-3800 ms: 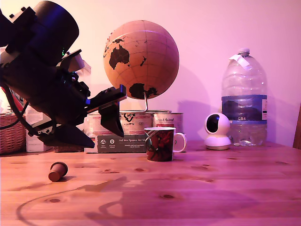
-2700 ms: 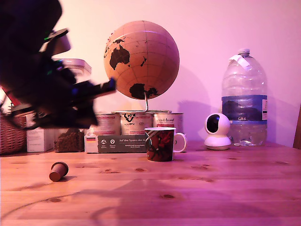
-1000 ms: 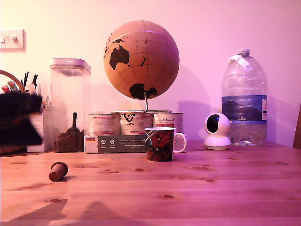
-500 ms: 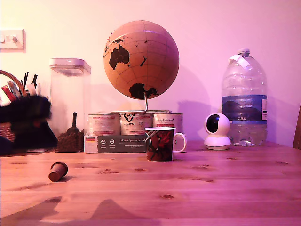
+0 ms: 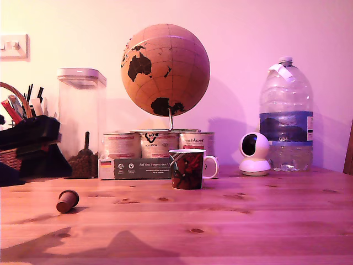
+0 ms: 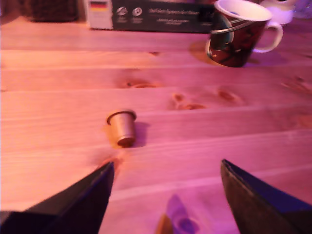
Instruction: Pick up the coffee capsules from the table one by one and drop them inside the nearest coffee cup
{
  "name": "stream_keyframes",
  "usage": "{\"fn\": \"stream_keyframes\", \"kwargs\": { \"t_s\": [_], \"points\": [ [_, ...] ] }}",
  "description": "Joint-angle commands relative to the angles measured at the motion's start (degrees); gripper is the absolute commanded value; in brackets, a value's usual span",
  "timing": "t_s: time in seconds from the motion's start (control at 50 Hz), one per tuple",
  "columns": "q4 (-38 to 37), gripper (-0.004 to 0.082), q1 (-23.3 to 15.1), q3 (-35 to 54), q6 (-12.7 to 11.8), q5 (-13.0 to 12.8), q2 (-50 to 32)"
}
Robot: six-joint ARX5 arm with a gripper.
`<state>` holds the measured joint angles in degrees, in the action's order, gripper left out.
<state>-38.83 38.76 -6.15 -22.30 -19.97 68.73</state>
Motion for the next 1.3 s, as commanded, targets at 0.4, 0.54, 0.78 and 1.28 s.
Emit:
{"fn": "stream_keyframes", "kwargs": {
  "t_s": [0.4, 0.54, 0.78, 1.28],
  "points": [
    [-13.42, 0.0634, -3.54, 0.02, 5.49, 4.39, 14.47],
    [-13.86, 0.0634, -4.72, -1.07, 5.84, 4.57, 17.09],
    [-18.23, 0.0634, -6.56, -2.99, 6.60, 6.19, 23.15],
    [-23.30, 0.0619, -9.90, -8.17, 8.85, 8.48, 33.29]
  ]
}}
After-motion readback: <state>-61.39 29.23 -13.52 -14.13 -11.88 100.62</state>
